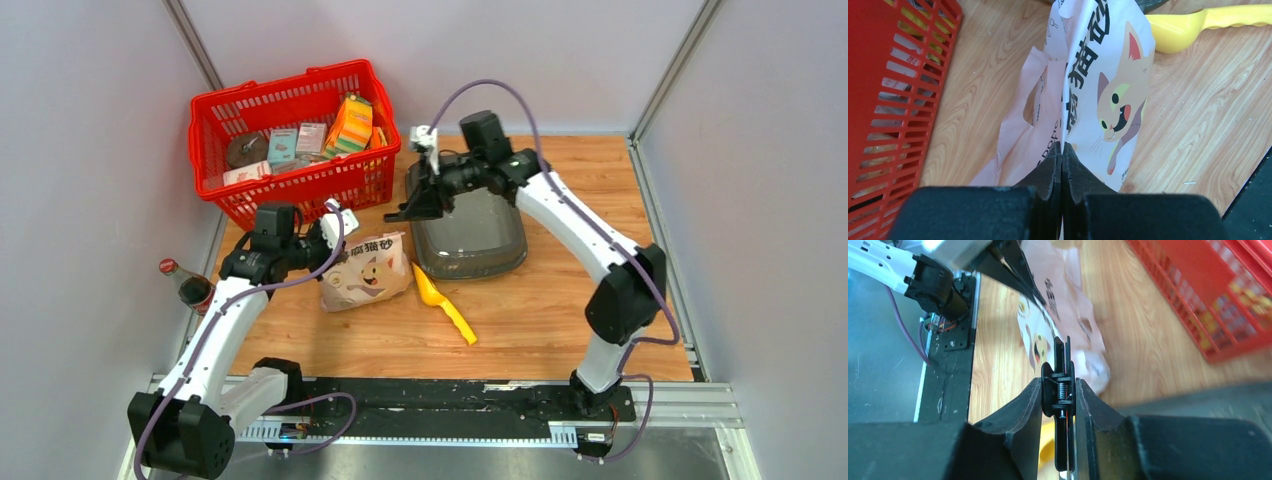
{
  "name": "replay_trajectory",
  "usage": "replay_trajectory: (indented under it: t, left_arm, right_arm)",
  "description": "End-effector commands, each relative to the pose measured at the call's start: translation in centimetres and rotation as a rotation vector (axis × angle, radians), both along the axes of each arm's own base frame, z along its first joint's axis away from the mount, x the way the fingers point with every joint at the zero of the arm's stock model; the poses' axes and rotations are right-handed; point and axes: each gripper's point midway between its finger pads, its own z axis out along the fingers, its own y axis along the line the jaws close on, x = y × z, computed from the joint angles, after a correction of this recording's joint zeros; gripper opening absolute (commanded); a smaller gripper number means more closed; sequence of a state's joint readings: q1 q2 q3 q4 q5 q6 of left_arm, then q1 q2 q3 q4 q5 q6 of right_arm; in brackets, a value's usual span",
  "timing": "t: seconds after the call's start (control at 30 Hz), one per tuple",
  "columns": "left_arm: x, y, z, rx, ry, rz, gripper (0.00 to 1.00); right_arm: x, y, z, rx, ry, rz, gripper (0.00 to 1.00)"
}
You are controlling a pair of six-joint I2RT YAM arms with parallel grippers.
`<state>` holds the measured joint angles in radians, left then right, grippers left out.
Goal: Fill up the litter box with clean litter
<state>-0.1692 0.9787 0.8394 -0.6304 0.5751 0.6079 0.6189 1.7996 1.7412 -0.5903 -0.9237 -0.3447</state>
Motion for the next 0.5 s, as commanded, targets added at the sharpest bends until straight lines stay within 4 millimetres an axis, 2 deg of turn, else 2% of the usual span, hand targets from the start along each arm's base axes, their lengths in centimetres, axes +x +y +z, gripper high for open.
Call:
replay_trajectory:
  t: [0.0, 0.03, 0.07, 0.1, 0.13, 0.17, 0.23, 0.33, 0.37, 0.43, 0.47]
  left_arm:
    - [2.3, -1.3, 4.9, -0.067, -0.168, -0.042, 0.00]
    - [2.4, -1.3, 5.0, -0.068, -0.169, -0.041, 0.00]
    - [2.4, -1.3, 4.9, -0.068, -0.166, -0.041, 0.00]
    - [2.5, -1.3, 4.9, -0.069, -0.168, -0.039, 0.00]
    - [2.5, -1.4, 5.0, -0.071, -0.168, -0.039, 0.00]
    - [2.6, -1.4, 5.0, -0.074, -0.166, -0.035, 0.00]
    - [2.7, -1.4, 5.1, -0.077, -0.163, -0.028, 0.00]
    - [2.7, -1.4, 4.8, -0.079, -0.149, -0.024, 0.00]
    - [2.7, -1.4, 4.6, -0.078, -0.143, -0.024, 0.00]
    - [2.7, -1.4, 4.4, -0.075, -0.132, -0.024, 0.00]
    - [2.7, -1.4, 4.2, -0.073, -0.122, -0.025, 0.00]
  right_arm:
    - [-1.8, -8.5, 3.3, -0.024, 0.011, -0.087, 0.00]
    - [-2.9, -10.3, 0.6, -0.074, 0.119, -0.114, 0.00]
    - [-2.7, -12.8, -0.4, -0.089, 0.160, -0.179, 0.00]
    - [-3.3, -14.1, -1.2, -0.101, 0.192, -0.209, 0.00]
    - [-5.2, -15.7, -2.7, -0.121, 0.251, -0.240, 0.00]
    - [-5.4, -17.1, -3.3, -0.123, 0.286, -0.292, 0.00]
    - [-8.2, -18.5, -5.1, -0.142, 0.362, -0.312, 0.00]
    - [-10.6, -19.6, -7.2, -0.167, 0.465, -0.324, 0.00]
    - [-11.4, -19.9, -8.8, -0.189, 0.521, -0.321, 0.00]
    - [-11.7, -20.4, -10.6, -0.221, 0.587, -0.341, 0.00]
    - [-10.7, -20.8, -11.4, -0.255, 0.622, -0.383, 0.00]
